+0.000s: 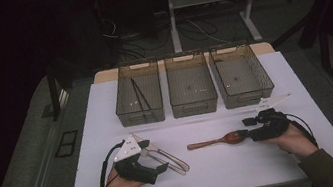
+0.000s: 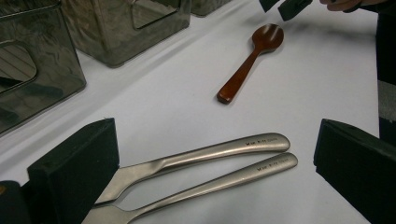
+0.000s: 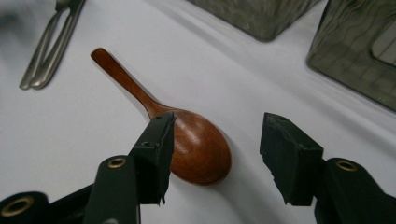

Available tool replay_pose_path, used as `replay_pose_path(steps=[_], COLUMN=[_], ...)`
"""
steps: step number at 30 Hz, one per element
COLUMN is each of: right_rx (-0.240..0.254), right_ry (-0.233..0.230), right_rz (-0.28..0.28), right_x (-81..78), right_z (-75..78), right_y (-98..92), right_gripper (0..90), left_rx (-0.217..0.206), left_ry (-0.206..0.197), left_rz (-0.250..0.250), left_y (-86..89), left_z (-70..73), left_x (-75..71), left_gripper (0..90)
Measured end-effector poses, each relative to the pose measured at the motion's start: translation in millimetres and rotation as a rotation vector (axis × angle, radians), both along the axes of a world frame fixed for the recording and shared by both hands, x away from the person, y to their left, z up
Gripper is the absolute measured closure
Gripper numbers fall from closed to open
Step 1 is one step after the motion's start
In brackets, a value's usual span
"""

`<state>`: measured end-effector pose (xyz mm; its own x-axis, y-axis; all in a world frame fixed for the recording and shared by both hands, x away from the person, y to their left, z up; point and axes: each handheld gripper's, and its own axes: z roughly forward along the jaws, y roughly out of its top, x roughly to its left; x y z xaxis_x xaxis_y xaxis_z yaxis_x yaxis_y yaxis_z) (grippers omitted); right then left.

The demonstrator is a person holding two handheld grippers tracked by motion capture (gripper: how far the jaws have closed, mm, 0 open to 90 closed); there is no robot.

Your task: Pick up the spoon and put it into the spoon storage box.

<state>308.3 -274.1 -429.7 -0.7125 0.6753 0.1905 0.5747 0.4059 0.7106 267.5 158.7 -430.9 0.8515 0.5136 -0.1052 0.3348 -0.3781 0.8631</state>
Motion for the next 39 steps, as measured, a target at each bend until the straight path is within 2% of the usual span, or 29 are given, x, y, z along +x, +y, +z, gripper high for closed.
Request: replay_pose_path(steps=[8,18,23,27,31,39], right_rx=[-0.052,-0.074,-0.091,-0.102,-0.105,-0.117], right_ry=[0.023,0.047,0.036,0.027,0.028,0.023], right_rz=[0.022,0.053,0.069,0.096,0.149,0.204], right_x=[3.5,4.8,3.9,2.7,0.7,-1.8], right_z=[-11.3,-17.1,-17.0,-16.5,-16.2,-15.6], right_y=[8.0,14.5,15.2,15.2,15.6,16.0], right_gripper=[45.3,50.6,52.1,54.8,57.1,62.8], left_rx=[0.001,0.000,0.001,0.000,-0.002,-0.002], left_ry=[-0.001,0.001,0.001,0.001,0.001,0.001], left_rz=[-0.002,-0.002,-0.001,-0.002,0.000,0.000], left_y=[-0.3,-0.3,-0.2,-0.3,-0.1,0.1], left_z=[-0.1,-0.2,-0.3,-0.2,0.0,0.1], left_x=[0.0,0.0,0.1,-0.1,-0.2,-0.1], left_gripper=[0.0,0.0,0.0,0.0,0.0,0.0])
